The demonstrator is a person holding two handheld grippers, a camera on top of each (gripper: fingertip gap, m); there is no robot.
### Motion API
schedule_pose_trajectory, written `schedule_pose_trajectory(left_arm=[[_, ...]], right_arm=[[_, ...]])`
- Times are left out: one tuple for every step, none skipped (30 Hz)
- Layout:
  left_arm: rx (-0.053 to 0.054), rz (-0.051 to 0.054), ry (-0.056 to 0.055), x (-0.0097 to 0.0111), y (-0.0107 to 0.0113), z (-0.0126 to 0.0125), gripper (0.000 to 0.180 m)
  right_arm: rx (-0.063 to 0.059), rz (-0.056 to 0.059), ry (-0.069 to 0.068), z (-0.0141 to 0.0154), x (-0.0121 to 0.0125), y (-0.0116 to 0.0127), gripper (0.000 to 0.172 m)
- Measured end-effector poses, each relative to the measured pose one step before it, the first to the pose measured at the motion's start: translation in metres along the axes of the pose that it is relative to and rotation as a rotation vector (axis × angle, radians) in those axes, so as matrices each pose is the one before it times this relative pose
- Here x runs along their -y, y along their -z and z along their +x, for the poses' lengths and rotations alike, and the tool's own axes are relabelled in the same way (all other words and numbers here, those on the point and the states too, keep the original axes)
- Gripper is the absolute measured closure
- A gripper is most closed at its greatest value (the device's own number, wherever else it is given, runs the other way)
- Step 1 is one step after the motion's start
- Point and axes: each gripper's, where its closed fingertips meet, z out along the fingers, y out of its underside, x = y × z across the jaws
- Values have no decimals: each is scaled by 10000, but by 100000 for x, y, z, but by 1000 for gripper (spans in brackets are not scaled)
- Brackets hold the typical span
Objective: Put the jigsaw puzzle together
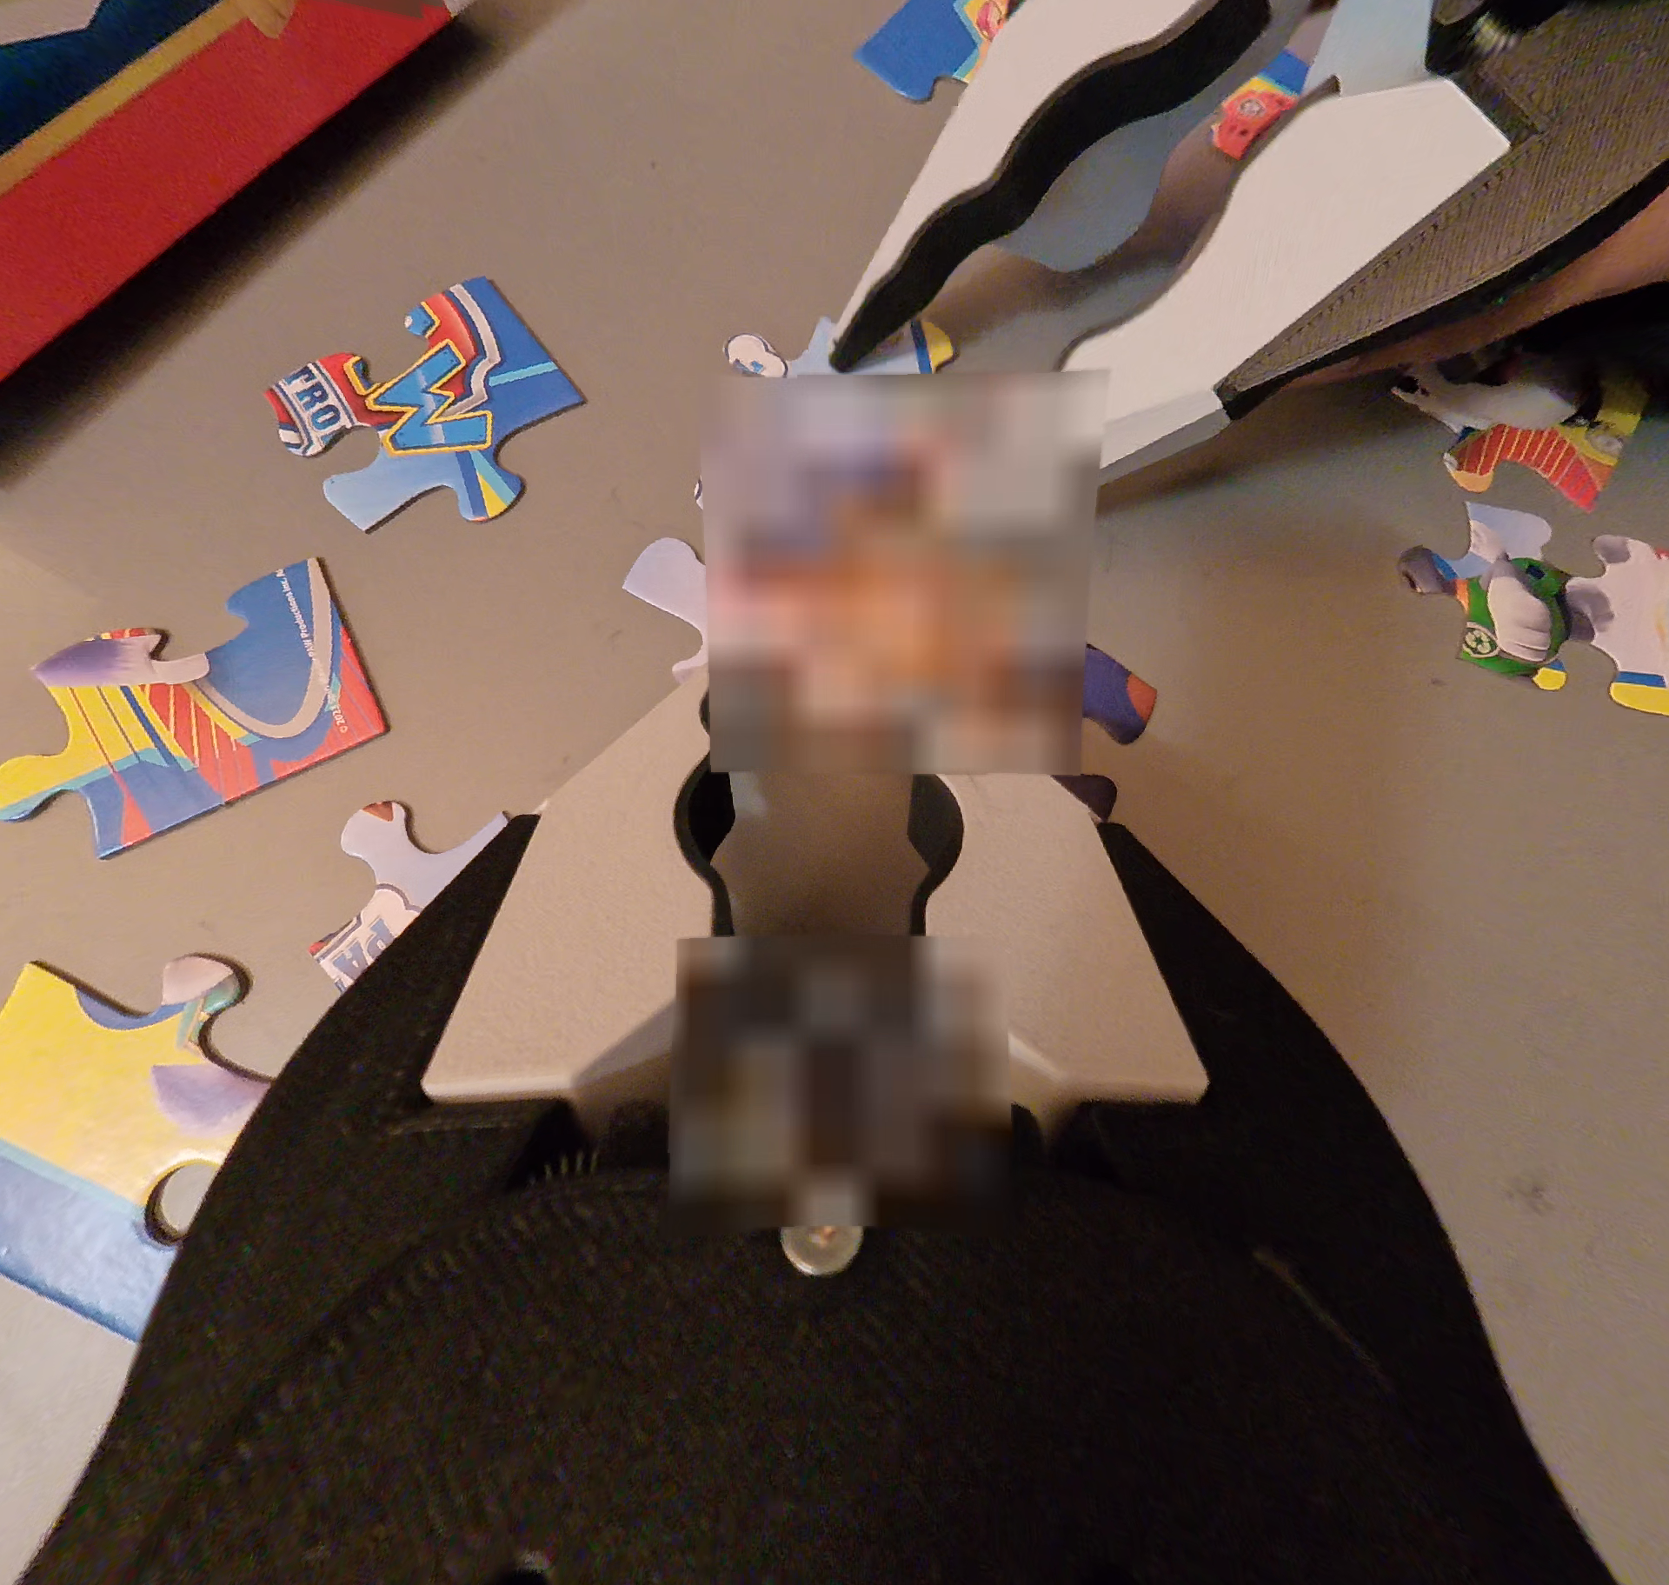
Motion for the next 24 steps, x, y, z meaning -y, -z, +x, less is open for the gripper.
schedule_pose_trajectory(left_arm=[[20,29,-104,31,30,89,148],[55,50,-137,57,64,35,148],[123,58,-135,72,63,-80,148],[122,72,-108,103,93,-143,147],[73,107,-46,177,134,-143,148],[27,156,49,248,191,-170,148],[-13,190,132,286,216,-182,149],[-45,206,181,313,247,-171,150],[-54,210,200,305,251,-197,151],[-39,189,196,271,229,-235,152],[-7,165,176,228,227,-270,153],[16,153,156,218,204,-298,154],[35,138,142,193,197,-322,154],[30,118,133,164,169,-314,154],[11,93,128,121,153,-285,154],[10,82,125,113,139,-278,154],[22,89,123,117,153,-298,154],[24,103,123,160,170,-291,154],[27,113,131,164,168,-288,154],[6,125,133,207,181,-236,154],[-2,199,132,344,259,-197,156],[27,330,127,563,359,-191,159],[26,374,91,646,418,-159,162],[39,315,55,541,364,-161,164]], right_arm=[[-226,104,151,262,363,136,127],[-204,322,188,160,650,333,126],[-197,405,120,187,778,493,126],[-179,365,59,243,713,544,126],[-166,240,42,303,491,483,126],[-181,73,44,392,154,342,126],[-197,-61,50,438,-144,205,125],[-174,-103,57,425,-297,78,125],[-136,-99,20,359,-356,-21,125],[-72,-100,-26,264,-347,-83,125],[-11,-82,-56,143,-277,-119,125],[23,-56,-58,45,-201,-122,124],[19,-51,-18,-8,-148,-108,124],[-18,-45,38,-18,-89,-63,123],[-39,-23,79,-33,-20,-22,124],[-24,3,90,-64,51,6,124],[8,41,84,-125,136,43,123],[54,103,81,-194,223,70,122],[102,164,84,-267,322,100,120],[126,196,100,-297,373,128,118],[94,229,103,-243,416,165,117],[27,239,81,-93,428,178,117],[-17,219,48,34,396,212,117],[-36,203,4,121,353,227,117]])
